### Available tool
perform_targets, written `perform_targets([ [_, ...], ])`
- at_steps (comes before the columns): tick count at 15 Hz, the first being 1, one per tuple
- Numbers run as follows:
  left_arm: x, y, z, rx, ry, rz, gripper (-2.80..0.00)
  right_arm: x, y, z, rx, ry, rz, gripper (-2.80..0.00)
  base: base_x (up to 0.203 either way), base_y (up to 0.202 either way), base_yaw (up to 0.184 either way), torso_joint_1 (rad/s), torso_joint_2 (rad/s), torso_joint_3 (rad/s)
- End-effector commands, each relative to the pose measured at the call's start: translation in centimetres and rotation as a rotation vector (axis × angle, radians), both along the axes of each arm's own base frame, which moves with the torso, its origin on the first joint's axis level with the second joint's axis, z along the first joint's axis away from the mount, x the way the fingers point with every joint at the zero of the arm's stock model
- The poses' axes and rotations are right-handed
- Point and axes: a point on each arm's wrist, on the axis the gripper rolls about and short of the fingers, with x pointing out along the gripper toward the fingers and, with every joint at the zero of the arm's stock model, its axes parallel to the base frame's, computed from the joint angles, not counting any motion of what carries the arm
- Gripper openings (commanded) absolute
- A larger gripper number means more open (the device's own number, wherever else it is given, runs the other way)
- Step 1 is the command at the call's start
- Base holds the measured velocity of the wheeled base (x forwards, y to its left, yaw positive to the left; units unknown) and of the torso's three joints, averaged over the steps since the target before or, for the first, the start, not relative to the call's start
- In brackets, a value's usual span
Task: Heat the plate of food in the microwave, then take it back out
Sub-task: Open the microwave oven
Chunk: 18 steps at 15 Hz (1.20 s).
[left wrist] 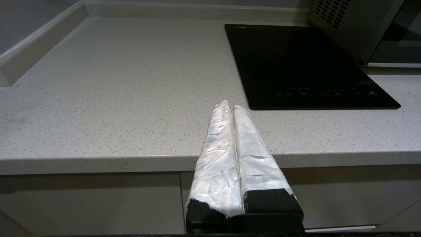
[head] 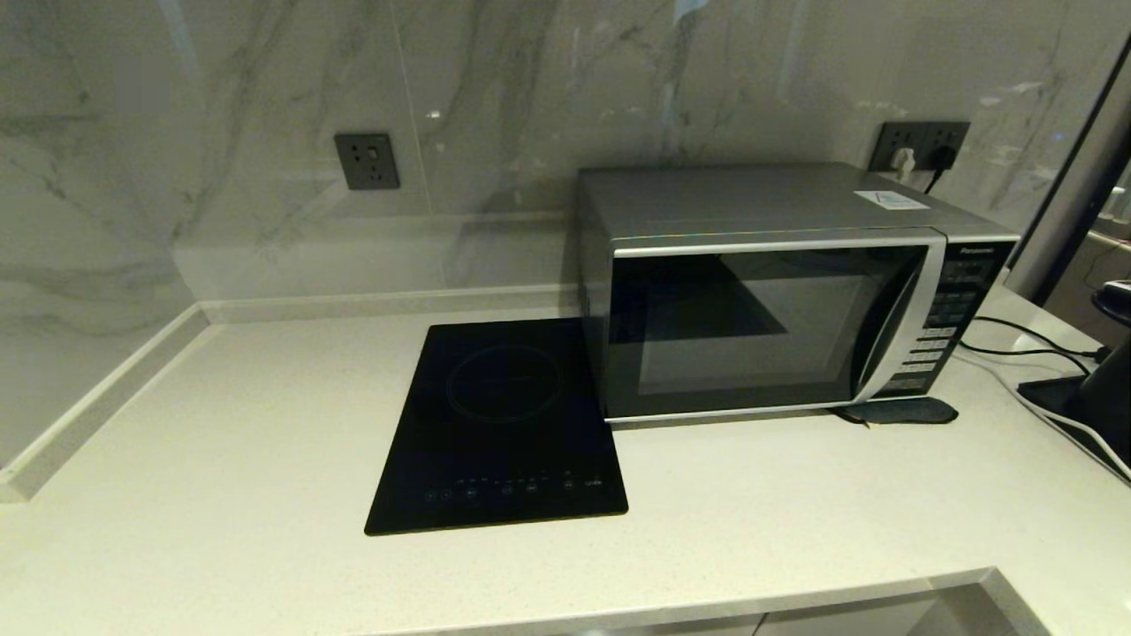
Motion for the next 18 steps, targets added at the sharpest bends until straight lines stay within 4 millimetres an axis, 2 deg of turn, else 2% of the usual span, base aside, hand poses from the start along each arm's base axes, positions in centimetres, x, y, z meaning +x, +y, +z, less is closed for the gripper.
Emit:
perform_targets([
  [1, 0.01, 0.0, 0.01, -0.001, 0.001, 0.001, -2.8, 0.01, 0.0, 0.0, 0.0, 0.002, 0.0, -2.8, 0.0, 0.0, 0.0, 0.0, 0.0, 0.0],
  [18, 0.01, 0.0, 0.01, -0.001, 0.001, 0.001, -2.8, 0.01, 0.0, 0.0, 0.0, 0.002, 0.0, -2.8, 0.0, 0.0, 0.0, 0.0, 0.0, 0.0],
])
